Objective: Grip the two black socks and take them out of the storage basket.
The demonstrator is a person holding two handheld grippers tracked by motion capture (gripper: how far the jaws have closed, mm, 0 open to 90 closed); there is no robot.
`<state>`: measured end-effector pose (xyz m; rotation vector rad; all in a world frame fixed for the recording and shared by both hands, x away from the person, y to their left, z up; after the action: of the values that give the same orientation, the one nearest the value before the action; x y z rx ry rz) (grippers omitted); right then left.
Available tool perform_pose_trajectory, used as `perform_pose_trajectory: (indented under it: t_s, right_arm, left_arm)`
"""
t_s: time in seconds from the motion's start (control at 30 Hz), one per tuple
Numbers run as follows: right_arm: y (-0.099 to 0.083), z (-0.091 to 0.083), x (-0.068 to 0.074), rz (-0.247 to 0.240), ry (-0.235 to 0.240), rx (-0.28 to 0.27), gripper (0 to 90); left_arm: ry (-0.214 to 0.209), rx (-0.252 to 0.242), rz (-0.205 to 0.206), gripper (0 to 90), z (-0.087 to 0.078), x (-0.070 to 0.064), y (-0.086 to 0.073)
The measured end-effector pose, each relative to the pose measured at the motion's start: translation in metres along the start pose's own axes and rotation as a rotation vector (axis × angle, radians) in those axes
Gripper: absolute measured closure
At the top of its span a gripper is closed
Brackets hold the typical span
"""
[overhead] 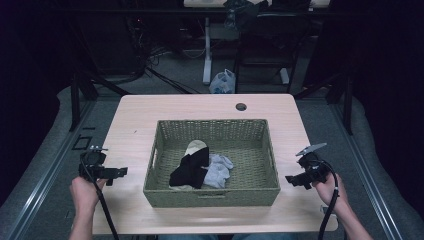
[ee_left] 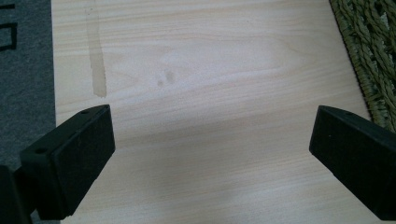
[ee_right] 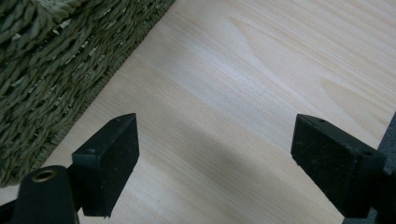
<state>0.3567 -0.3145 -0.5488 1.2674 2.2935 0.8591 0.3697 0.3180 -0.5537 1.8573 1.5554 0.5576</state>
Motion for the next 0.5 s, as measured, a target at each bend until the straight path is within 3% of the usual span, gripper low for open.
perform_pose_trajectory:
  t_s: [0.5]
  right_arm:
    - [0.0006,-0.0003,-0.0001,-0.001,0.004,-0.002,14.8]
  left_arm:
    - [0.004,0.005,0.01,0.1,0.0,-0.0005,0.0002]
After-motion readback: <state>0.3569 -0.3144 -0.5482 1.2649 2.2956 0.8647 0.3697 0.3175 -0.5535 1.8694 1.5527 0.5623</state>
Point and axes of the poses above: each handheld gripper's, and its own axes: z roughly forward along the jaws, y roughly out of its top, x roughly to its left, the point moved 3 cm from there along z, roughly forward along the jaws, and after that the axes turned 14 degrees about -x, right-handed, at the moved point
